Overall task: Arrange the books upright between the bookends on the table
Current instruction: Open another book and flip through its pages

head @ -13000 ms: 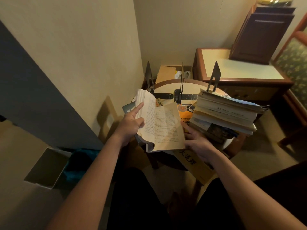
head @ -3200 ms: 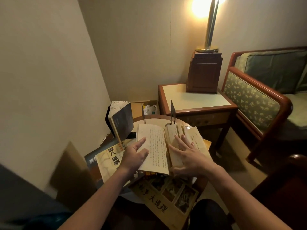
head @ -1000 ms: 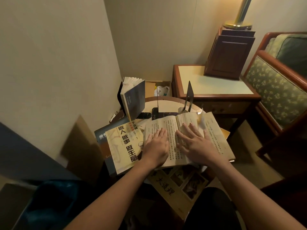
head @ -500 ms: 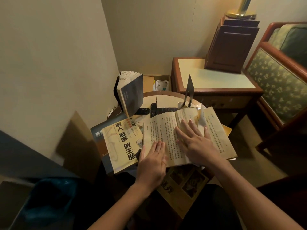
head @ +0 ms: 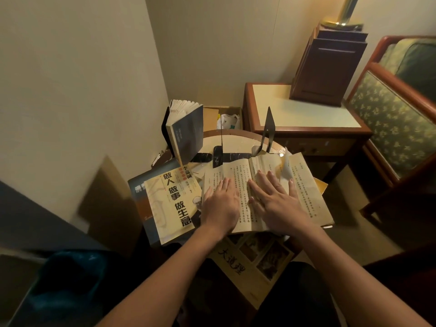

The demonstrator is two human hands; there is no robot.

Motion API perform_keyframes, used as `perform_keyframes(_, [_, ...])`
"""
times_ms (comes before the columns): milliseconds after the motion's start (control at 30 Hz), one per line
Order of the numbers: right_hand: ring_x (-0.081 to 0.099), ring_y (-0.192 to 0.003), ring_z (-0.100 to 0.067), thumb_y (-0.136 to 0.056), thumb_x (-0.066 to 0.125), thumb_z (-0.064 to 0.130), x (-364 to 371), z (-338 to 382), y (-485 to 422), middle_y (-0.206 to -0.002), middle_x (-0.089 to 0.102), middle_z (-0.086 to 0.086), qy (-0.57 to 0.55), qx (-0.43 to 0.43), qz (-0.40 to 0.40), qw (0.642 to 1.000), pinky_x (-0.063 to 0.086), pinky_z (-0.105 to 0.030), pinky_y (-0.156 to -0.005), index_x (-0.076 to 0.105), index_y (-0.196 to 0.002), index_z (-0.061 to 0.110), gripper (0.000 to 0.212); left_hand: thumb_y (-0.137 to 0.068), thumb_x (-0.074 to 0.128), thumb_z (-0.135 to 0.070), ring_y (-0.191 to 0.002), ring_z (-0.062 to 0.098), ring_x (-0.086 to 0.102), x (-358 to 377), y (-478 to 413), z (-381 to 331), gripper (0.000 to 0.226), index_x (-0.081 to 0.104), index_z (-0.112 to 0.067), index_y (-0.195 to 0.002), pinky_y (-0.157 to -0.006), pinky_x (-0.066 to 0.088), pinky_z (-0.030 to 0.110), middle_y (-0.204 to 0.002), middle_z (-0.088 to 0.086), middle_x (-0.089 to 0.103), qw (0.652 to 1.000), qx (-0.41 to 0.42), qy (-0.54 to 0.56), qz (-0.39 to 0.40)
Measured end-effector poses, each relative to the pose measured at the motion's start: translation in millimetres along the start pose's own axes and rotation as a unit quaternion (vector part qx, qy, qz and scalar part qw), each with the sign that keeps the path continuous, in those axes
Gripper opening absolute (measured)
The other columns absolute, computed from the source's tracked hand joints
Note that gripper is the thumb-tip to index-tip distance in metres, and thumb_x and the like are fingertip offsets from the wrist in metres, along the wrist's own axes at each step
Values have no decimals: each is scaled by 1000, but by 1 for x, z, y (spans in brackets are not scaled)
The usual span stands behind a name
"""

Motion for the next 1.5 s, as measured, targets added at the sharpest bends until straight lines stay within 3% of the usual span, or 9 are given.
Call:
perform_keyframes(200, [-33, -145, -19, -101, 11, 62, 2, 0, 0, -160, -29, 11, 7, -2, -17, 1000, -14, -65, -116, -15, -154, 44, 62, -102, 11, -42, -153, 12, 16, 19, 66, 0, 63, 24, -16, -158, -126, 11, 44, -165, 0, 22, 999, 44, -20, 11])
perform_keyframes(600, [-32, -146, -19, -100, 11, 62, 1, -1, -1, -161, -28, 10, -4, 1, -5, 1000, -13, -65, -116, -16, -153, 45, 62, -108, 24, -32, -150, 17, 29, -6, -35, -4, 54, 22, -13, -158, -124, 14, 48, -164, 4, 29, 998, -11, -48, 31])
perform_keyframes(933, [-35, -144, -19, -100, 9, 62, 2, 1, 0, -160, -30, 10, 9, -1, -21, 1000, -14, -65, -116, -16, -154, 44, 62, -102, 13, -36, -152, 14, 22, 15, 65, 0, 61, 26, -12, -157, -125, 15, 47, -164, 3, 27, 998, 37, -55, 4])
perform_keyframes(1067, [-35, -144, -19, -100, 8, 63, 3, 0, 0, -160, -30, 10, 9, 0, -20, 1000, -14, -65, -116, -16, -154, 44, 62, -103, 16, -38, -153, 11, 16, 11, 46, -2, 60, 21, -16, -159, -125, 8, 43, -166, 0, 20, 1000, 13, -25, 10])
perform_keyframes(1300, [-33, -145, -19, -101, 11, 62, 0, 0, -1, -160, -28, 11, -10, -1, -9, 1000, -15, -65, -116, -15, -154, 45, 61, -108, 20, -33, -153, 16, 19, 1, -37, 2, 55, 18, -15, -160, -126, 10, 47, -167, 3, 19, 999, -12, -38, 23])
perform_keyframes(1500, [-33, -145, -19, -100, 9, 62, 1, 0, -1, -160, -29, 11, -1, 2, -15, 1000, -14, -65, -116, -15, -153, 45, 61, -108, 20, -36, -154, 14, 13, 8, 8, -2, 56, 15, -16, -160, -125, 6, 42, -167, 2, 16, 1000, -20, -15, -14])
Point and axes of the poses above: each hand's wrist, its own y-axis away from the middle knuckle, its own x-axis out of the palm, z = x × y, the point moved 7 cm from there along -y, towards the middle knuckle
